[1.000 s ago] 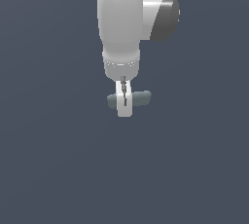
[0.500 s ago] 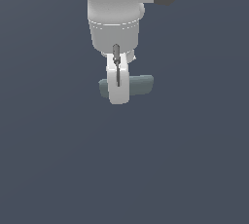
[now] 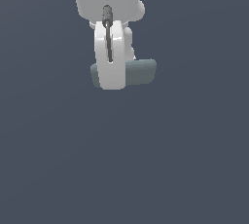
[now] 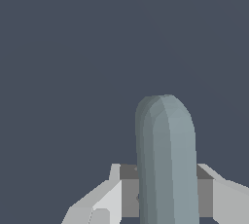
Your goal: Pick up the object and move it to a goal position.
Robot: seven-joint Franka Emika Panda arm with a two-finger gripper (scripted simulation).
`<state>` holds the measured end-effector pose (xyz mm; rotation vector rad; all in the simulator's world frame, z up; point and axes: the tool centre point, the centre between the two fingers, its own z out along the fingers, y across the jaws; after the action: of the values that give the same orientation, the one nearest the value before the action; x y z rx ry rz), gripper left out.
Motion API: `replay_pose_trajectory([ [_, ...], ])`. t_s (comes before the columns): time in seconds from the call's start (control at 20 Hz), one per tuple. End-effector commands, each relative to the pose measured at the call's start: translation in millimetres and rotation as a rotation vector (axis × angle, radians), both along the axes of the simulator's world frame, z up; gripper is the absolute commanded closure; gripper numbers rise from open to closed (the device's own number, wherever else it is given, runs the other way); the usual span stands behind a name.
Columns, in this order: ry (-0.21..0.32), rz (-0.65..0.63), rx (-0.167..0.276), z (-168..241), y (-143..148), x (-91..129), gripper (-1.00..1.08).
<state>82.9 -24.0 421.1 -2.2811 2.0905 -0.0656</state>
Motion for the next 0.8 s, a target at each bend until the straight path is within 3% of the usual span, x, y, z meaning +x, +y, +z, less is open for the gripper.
replay_pose_trajectory([
  [0.0,0.001,0.001,0.0,9.9,-1.1,3.0,1.08],
  [0.75,0.001,0.0,0.001,31.5,-3.9,11.3,1.08],
])
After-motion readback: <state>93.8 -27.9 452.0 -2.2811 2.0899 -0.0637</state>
